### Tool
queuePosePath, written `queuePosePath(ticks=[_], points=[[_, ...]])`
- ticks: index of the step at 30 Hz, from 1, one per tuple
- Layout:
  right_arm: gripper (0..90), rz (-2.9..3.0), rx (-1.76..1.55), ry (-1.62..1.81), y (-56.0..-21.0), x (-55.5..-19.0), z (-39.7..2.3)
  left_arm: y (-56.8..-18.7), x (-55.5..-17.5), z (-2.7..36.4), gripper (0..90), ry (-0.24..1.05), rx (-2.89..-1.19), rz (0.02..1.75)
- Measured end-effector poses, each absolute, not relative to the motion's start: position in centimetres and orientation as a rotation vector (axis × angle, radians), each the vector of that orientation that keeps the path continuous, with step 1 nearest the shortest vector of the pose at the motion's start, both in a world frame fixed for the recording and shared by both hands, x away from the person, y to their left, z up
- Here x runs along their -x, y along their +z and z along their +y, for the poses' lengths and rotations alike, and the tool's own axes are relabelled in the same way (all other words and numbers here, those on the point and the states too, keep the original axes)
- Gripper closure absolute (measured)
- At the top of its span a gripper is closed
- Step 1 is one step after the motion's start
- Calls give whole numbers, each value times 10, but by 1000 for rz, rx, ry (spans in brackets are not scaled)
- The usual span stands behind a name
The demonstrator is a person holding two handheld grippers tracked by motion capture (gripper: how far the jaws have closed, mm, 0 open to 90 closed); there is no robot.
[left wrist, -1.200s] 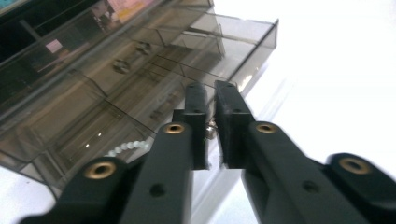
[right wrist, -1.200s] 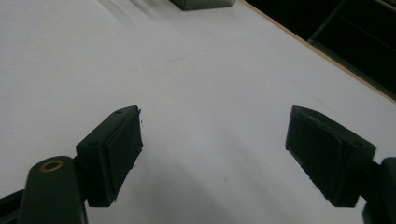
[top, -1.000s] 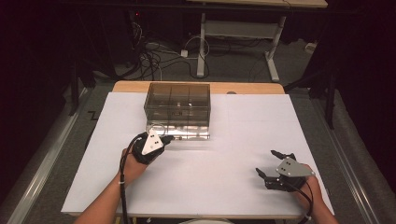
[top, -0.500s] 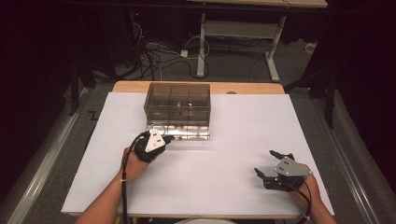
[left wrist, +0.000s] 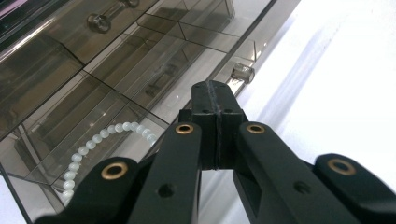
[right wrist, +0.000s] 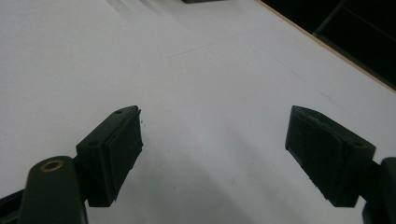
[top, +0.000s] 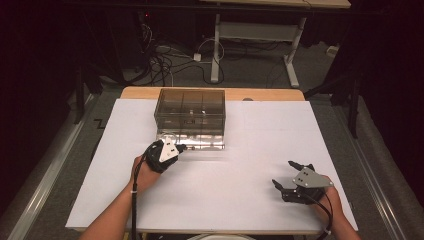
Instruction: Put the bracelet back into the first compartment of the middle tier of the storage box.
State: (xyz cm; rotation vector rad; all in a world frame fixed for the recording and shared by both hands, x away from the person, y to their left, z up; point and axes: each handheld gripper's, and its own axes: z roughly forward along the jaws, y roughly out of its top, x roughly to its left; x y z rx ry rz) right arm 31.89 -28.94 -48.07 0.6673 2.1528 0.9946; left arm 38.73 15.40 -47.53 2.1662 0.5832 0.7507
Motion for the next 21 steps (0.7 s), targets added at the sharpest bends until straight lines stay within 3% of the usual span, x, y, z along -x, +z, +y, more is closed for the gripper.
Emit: queuePosePath(ticks=[21], points=[[196,2156,-653,1011,-479,-324,-286,-478,-385,157,880,781,-2184,604]])
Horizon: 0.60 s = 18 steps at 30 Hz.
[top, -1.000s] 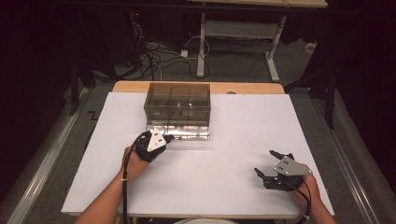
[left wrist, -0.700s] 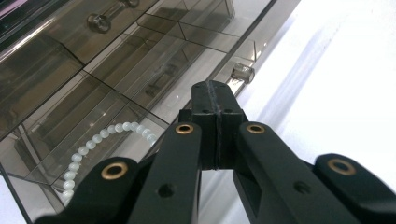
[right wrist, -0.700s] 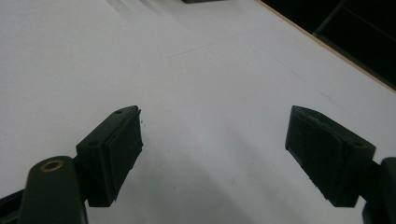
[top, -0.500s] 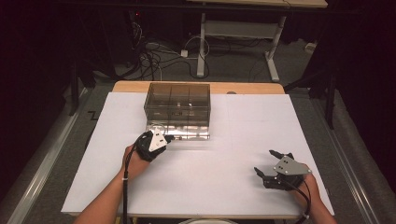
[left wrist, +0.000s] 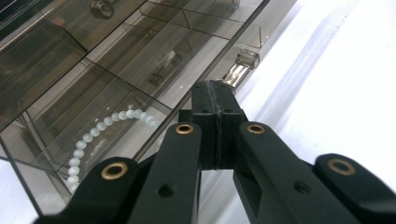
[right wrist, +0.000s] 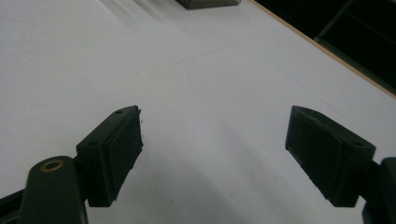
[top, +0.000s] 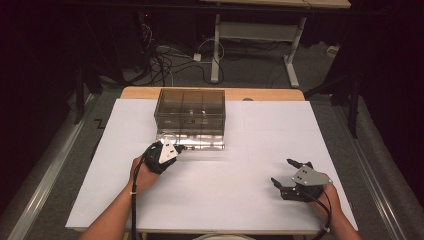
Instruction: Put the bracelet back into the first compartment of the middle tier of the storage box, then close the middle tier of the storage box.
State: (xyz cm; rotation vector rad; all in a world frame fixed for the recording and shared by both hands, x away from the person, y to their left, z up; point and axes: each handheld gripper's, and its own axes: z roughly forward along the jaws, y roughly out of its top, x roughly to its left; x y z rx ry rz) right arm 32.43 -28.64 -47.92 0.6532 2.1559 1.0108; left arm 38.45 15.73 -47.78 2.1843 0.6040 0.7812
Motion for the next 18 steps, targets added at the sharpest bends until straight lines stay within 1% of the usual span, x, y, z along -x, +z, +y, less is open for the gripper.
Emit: queuePosePath(ticks=[12,18], points=[[195,2160,-634,1014,-479,-324,-284,-476,-383,156,880,805,-2178,608],[196,2162,-629,1015,-479,-323,-285,-478,-385,150,880,819,-2199,564]])
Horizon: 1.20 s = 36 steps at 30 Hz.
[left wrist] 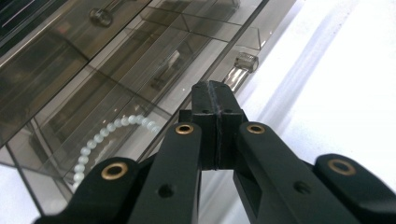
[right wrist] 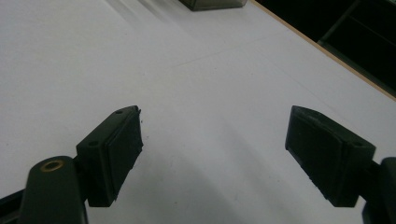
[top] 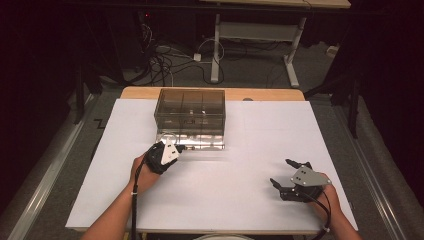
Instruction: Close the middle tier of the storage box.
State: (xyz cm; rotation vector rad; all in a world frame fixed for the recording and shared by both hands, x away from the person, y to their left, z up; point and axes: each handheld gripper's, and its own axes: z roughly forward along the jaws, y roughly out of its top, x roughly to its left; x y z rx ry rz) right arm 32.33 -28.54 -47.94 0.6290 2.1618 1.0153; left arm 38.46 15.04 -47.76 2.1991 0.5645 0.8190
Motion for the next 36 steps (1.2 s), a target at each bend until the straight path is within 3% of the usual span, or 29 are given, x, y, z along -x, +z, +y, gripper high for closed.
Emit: queuePosePath(ticks=[36], points=[[196,2138,-635,1024,-478,-319,-290,-463,-413,144,877,927,-2255,536]])
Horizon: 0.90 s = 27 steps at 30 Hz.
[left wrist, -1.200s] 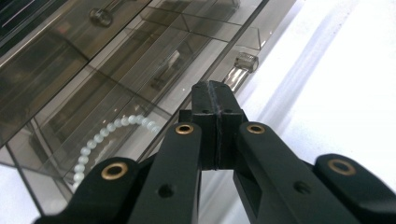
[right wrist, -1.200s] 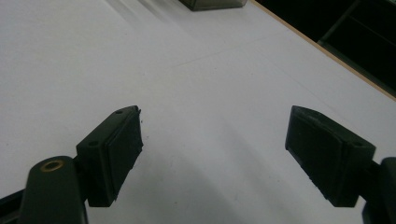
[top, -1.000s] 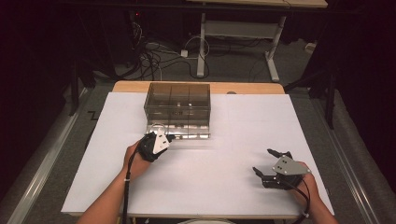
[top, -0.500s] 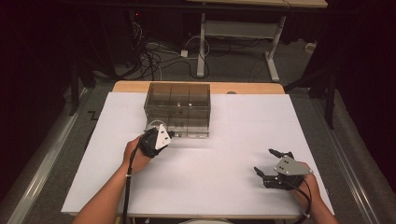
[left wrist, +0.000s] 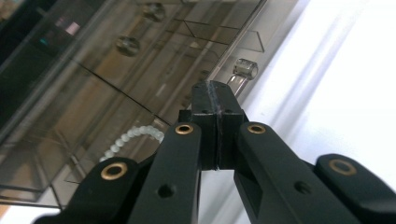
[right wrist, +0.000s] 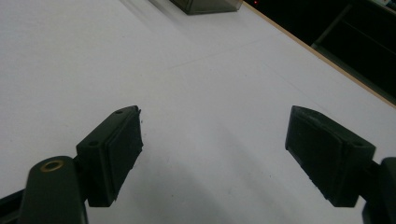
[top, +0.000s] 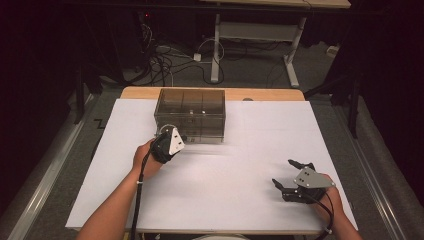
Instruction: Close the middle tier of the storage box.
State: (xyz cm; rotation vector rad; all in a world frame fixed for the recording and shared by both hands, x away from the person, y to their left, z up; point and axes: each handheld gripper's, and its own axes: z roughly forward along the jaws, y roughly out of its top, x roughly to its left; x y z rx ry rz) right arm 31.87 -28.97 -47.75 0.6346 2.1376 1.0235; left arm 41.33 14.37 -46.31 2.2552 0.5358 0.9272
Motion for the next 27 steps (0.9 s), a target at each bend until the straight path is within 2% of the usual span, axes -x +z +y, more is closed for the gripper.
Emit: queuePosePath(ticks=[27], points=[[196,2135,-652,1026,-477,-318,-292,-456,-441,144,875,992,-2188,571]])
